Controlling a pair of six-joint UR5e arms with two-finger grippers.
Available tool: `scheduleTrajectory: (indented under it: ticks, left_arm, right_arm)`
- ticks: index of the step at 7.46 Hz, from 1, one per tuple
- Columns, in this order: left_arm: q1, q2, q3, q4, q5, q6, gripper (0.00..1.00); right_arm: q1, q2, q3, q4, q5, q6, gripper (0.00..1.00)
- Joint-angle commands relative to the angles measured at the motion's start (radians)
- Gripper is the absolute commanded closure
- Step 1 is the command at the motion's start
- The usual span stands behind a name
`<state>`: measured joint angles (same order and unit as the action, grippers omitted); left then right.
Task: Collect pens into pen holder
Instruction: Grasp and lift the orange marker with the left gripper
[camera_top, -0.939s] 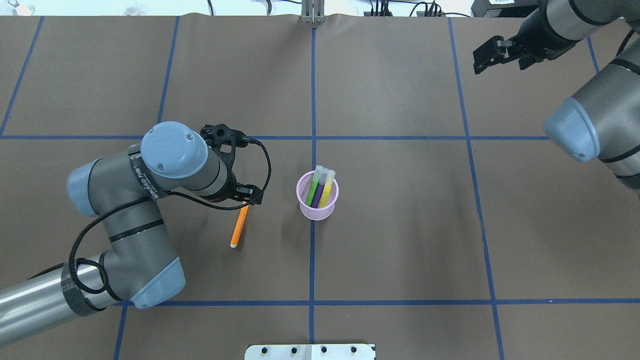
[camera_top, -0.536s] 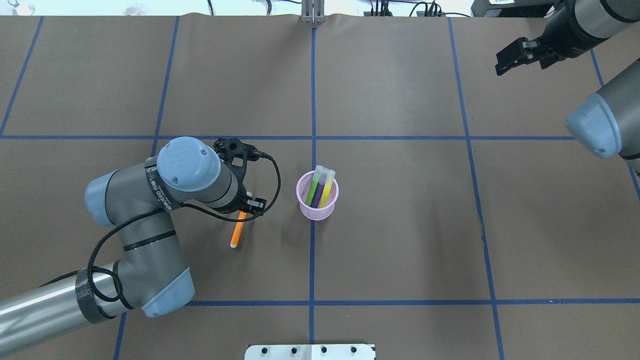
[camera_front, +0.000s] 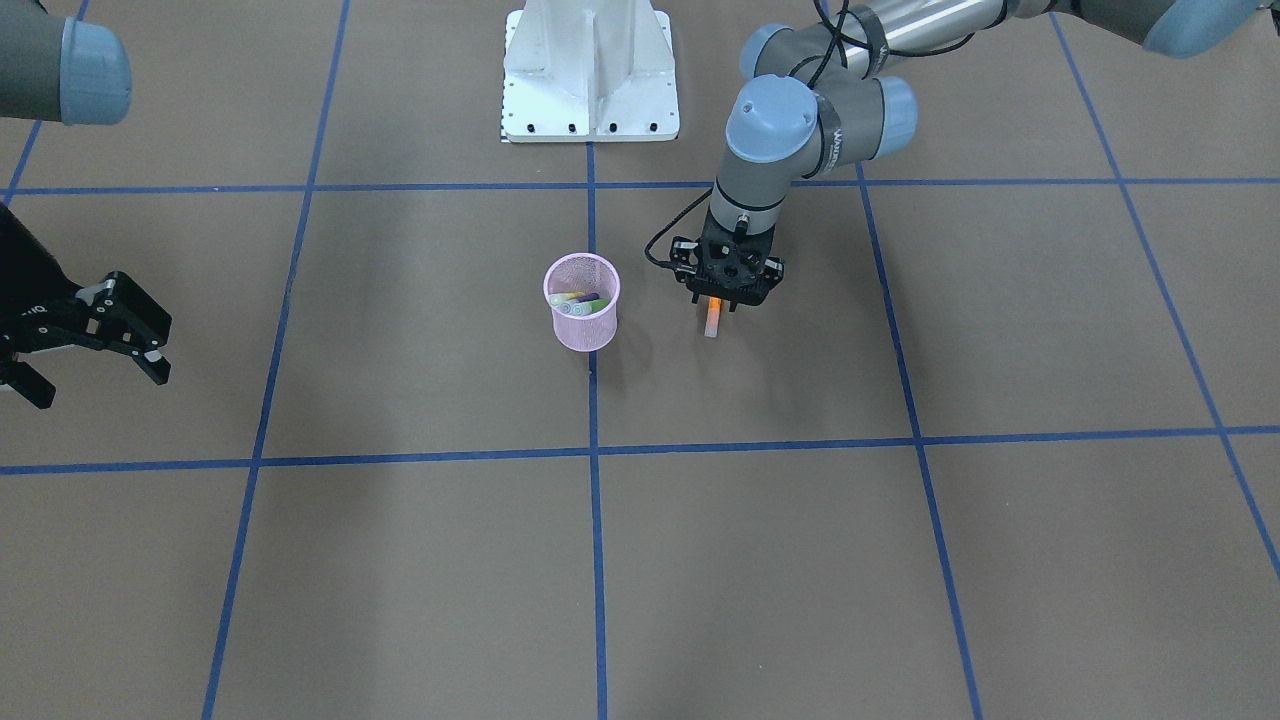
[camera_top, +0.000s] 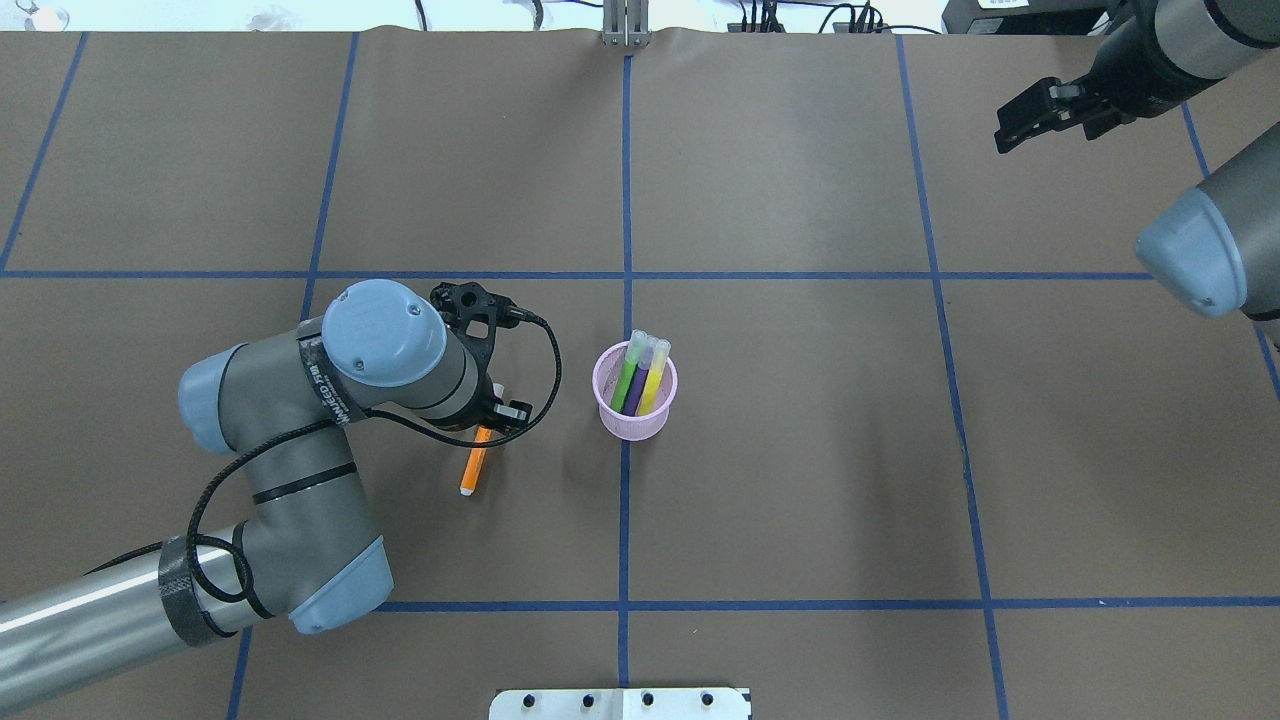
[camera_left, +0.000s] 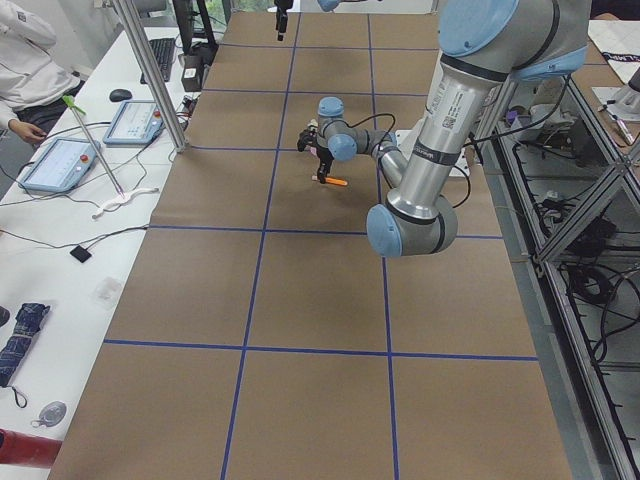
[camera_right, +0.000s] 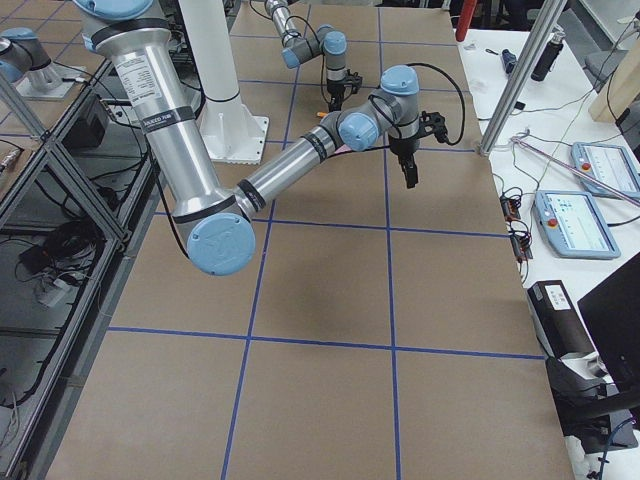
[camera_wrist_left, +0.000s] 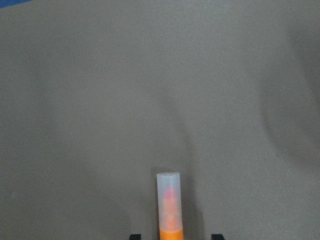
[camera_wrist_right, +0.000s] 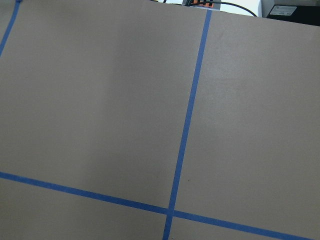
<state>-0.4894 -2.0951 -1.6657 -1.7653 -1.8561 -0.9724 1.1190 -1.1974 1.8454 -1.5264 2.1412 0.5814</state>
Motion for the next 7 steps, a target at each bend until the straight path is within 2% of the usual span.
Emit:
scheduleTrajectory:
  ticks: [1, 3, 5, 6, 7]
  left_arm:
    - [0.000, -0.002, 0.007, 0.000, 0.000, 0.001, 0.53]
    - [0.000, -0.006, 0.020, 0.000, 0.000, 0.001, 0.55]
    - [0.000, -0.006, 0.020, 0.000, 0.000, 0.001, 0.63]
    - [0.000, -0.006, 0.020, -0.002, 0.000, 0.001, 0.87]
    - [0.000, -0.011, 0.014, 0.001, 0.000, 0.001, 1.00]
  right_arm:
    - [-0.001, -0.001, 0.000, 0.000, -0.001, 0.000, 0.00]
    - [-0.001, -0.001, -0.002, 0.000, -0.001, 0.000, 0.00]
    - [-0.001, -0.001, -0.002, 0.000, -0.001, 0.000, 0.00]
    - [-0.001, -0.001, 0.000, 0.000, -0.001, 0.000, 0.00]
    - [-0.001, -0.001, 0.000, 0.002, -0.001, 0.000, 0.00]
